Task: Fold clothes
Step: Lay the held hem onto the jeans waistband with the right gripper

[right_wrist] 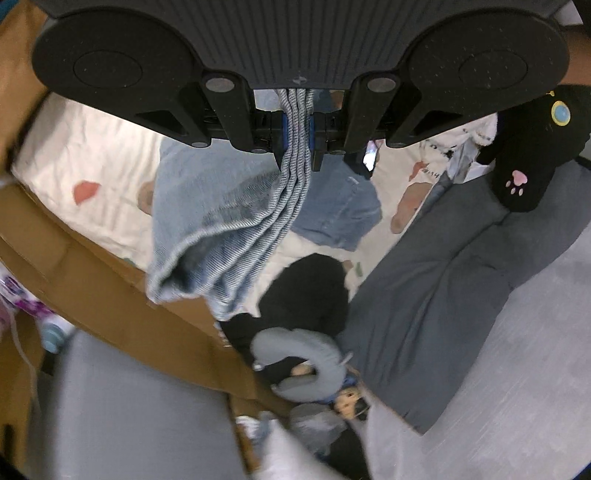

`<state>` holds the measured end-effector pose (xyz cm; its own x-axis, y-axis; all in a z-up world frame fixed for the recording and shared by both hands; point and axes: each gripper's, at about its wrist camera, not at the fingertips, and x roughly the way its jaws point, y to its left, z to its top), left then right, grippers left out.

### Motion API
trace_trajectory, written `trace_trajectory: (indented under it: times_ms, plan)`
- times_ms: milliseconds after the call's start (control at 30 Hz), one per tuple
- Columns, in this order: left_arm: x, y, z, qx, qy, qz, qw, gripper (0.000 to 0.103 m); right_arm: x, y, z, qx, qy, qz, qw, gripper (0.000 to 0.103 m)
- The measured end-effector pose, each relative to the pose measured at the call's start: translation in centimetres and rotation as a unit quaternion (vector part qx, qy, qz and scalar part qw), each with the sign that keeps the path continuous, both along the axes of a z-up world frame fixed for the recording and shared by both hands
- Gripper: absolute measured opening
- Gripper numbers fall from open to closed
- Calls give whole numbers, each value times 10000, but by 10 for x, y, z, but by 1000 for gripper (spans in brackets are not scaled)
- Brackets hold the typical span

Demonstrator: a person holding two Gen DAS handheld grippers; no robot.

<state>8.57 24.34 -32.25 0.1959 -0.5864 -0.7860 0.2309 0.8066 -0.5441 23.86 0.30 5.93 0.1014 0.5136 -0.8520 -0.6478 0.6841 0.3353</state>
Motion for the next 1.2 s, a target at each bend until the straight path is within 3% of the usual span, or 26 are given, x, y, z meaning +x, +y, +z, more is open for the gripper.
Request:
trace_trajectory:
  times_ms: [200,667,1200]
  plan:
    - [-19,48,20,52,-202,508,9985,76,2,49,-23,-91,179,352,9992,9]
    - [-43,115,29,92,-250,1227,9921,81,10,119,-110,-83,700,517,9962,9]
    - [-52,165,39,352,-159,1899,9810,83,27,167,-205,548,1075,-307,9922,9]
